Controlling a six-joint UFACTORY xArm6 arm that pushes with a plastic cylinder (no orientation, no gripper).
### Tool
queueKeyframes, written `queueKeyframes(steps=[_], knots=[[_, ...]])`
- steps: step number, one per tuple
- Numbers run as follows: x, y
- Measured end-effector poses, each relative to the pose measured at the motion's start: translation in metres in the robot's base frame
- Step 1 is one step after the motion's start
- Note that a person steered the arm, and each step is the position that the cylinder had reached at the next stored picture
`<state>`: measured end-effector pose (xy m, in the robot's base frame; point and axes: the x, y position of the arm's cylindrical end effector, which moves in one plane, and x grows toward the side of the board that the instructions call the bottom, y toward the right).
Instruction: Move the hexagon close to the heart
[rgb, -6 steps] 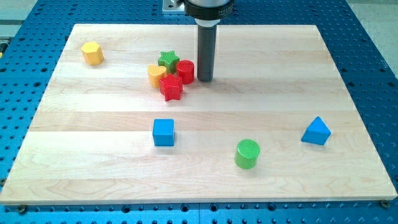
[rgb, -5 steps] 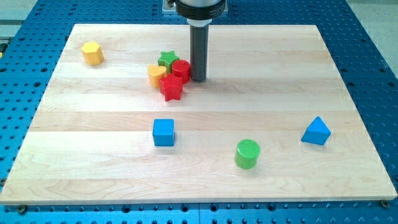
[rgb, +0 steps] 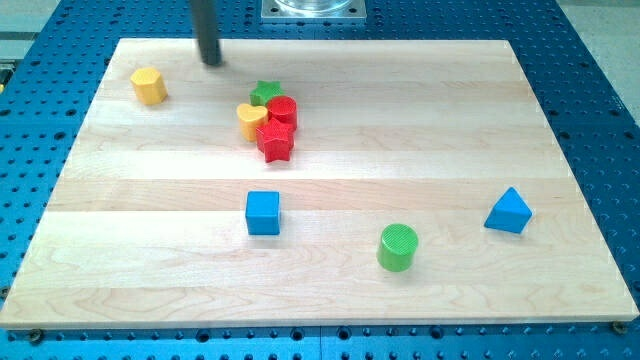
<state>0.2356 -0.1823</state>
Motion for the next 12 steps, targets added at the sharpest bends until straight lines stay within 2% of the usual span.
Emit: queueKeyframes(steps=[1,2,3,5,6,7,8,9,10,11,12], knots=[[0.002,-0.063],[0.067,-0.075],[0.109,-0.005],[0.047,-0.023],[0.062,0.034],[0.076,0.063],[0.051,0.045],[0.072,0.027],[0.091,0.047],[0.089,0.025],[0.144,0.019]])
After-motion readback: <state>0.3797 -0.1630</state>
